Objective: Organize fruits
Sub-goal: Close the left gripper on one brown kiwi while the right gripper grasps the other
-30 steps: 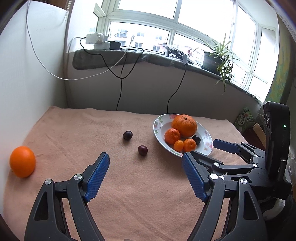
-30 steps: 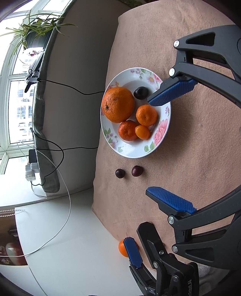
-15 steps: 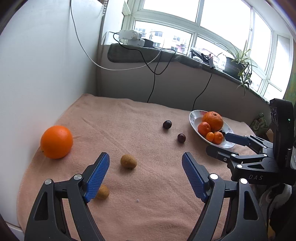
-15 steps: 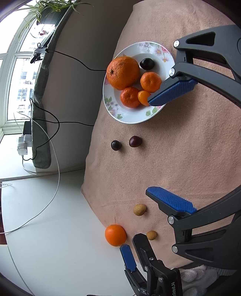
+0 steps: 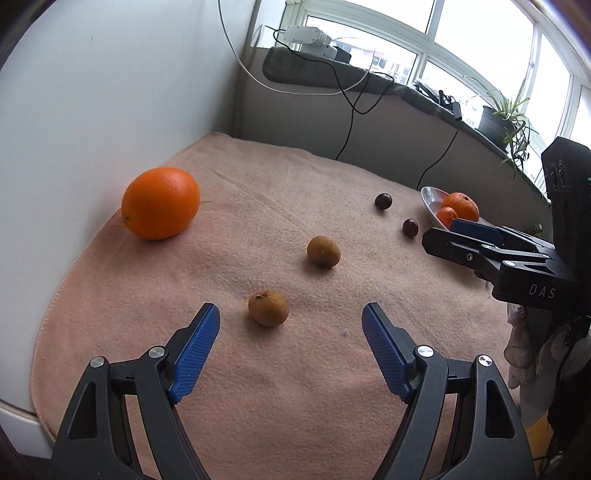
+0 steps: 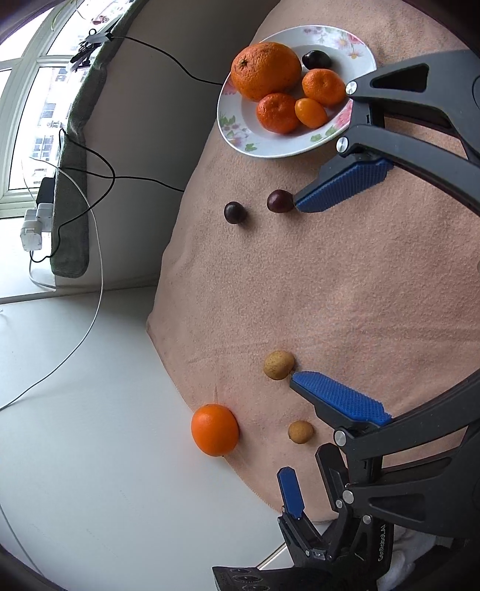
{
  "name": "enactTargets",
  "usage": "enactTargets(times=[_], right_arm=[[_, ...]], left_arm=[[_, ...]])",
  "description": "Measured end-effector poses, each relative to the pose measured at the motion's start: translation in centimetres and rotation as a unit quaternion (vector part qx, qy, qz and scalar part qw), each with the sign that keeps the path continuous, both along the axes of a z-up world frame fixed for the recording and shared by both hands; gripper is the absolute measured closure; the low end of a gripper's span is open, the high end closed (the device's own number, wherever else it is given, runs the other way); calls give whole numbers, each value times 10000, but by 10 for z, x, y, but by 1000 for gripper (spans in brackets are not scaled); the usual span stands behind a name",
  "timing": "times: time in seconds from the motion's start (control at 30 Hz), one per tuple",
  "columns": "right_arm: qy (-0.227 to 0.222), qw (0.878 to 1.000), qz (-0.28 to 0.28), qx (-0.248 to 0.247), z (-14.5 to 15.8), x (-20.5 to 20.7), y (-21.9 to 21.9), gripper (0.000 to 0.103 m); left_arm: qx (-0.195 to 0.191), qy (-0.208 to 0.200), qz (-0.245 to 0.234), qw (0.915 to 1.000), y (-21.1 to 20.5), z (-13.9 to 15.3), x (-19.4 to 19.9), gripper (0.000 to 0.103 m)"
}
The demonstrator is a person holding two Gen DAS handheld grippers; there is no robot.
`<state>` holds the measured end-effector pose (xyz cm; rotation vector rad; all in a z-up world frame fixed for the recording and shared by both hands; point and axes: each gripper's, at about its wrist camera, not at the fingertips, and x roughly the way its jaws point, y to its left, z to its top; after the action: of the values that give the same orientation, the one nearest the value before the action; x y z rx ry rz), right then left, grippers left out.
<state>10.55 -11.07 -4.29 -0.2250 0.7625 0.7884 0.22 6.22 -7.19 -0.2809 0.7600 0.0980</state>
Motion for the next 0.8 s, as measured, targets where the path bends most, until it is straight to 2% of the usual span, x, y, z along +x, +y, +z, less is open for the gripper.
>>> enactTargets(times=[0.03,0.17,0.23,0.47,0.53,0.8], right_arm=[[22,10000,47,-25,-1,0,4,25],[130,9996,256,-76,-8,-2,22,31],[195,9991,364,-89,-12,-2,31,36],[457,9973,559,-125,-26,1,59,46],[492,9968,598,-178,-30,2,65,53],[747,9957,530,-158,-41,18,77,59]], left_arm=[[-31,16,5,10000,2,-2,0,31],[-131,9,12,9999,5,-5,1,36],[-151,28,21,9999,6,-6,2,43],[-207,150,29,9997,10,-15,7,52],[-250,165,43,9995,13,-17,8,55],[-282,195,62,9994,19,-21,13,62]])
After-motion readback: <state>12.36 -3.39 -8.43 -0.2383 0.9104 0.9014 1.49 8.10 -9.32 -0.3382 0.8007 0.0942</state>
